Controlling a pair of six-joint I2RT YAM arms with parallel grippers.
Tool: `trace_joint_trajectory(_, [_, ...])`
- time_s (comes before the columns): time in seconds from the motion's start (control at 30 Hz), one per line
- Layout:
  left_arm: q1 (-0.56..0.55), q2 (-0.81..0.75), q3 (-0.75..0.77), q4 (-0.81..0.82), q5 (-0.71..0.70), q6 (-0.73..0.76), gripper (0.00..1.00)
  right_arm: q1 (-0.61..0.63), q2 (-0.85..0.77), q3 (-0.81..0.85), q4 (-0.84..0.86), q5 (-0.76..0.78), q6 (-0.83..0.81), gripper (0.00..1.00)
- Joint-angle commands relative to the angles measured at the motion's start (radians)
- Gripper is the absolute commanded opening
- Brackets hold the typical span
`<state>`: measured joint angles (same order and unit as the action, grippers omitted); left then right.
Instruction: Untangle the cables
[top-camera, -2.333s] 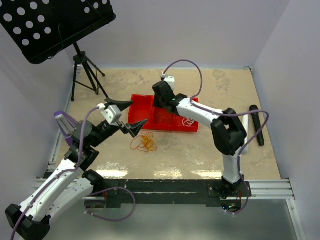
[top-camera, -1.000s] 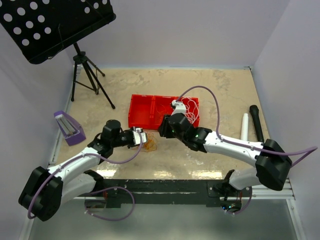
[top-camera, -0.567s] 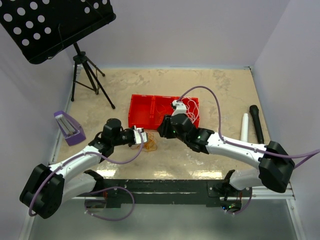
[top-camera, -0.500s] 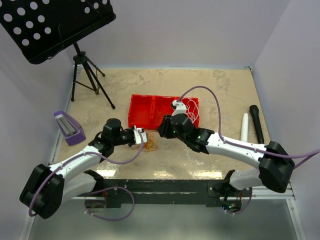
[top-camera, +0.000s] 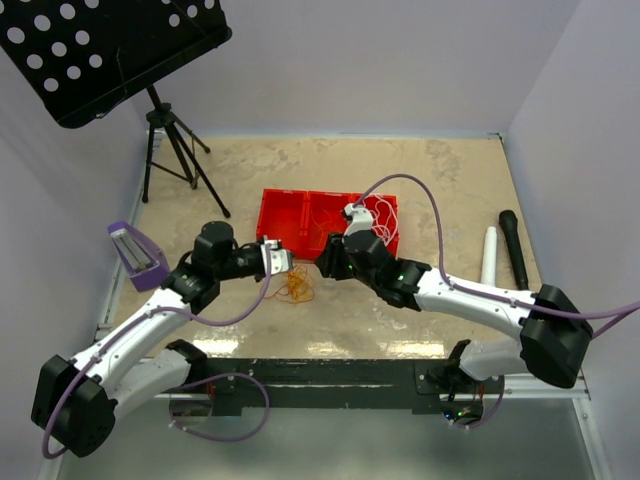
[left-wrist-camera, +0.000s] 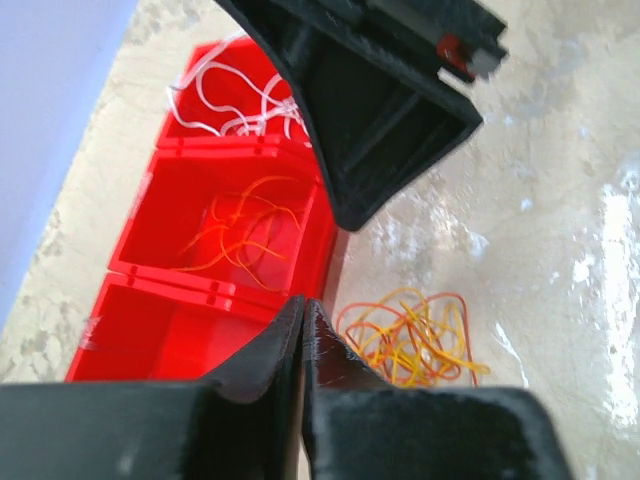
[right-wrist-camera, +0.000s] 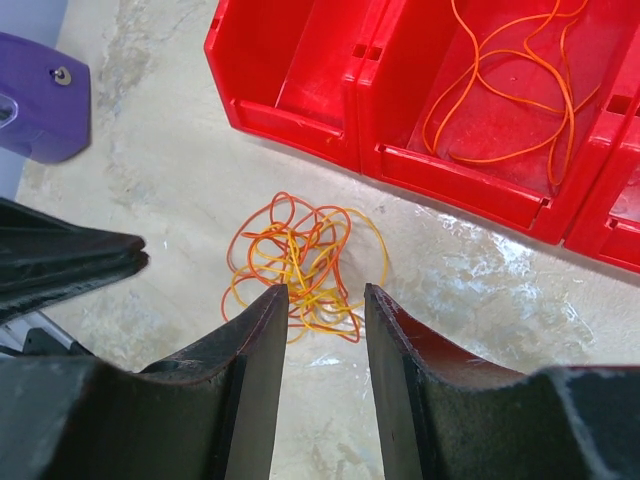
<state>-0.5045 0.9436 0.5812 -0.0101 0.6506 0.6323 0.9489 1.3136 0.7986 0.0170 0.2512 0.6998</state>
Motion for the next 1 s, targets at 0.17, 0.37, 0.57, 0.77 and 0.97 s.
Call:
trace_joint_trajectory(0.17, [0.003,0.101,-0.058,-0.022,-0.045,0.098,0.43,0.004,-0.060,-0.022,0.028,0.028,-0.002,0.42])
trace_joint_trajectory(0.37, [0.003,0.149,-0.046,0.056,-0.055,0.099,0.48,0.004,-0.051,-0.022,0.035,0.020,0.001,0.41])
trace_joint_trajectory(0.57, [0.004,0.185,-0.041,0.079,-0.074,0.093,0.48,0.005,-0.043,-0.018,0.031,0.011,-0.002,0.41])
trace_joint_trajectory(0.77, [0.004,0.213,-0.035,0.093,-0.092,0.104,0.47,0.004,-0.051,-0.018,0.029,0.005,-0.006,0.40])
trace_joint_trajectory(0.97, [0.015,0.221,-0.027,0.117,-0.092,0.083,0.38,0.004,-0.048,-0.021,0.034,-0.010,-0.010,0.40])
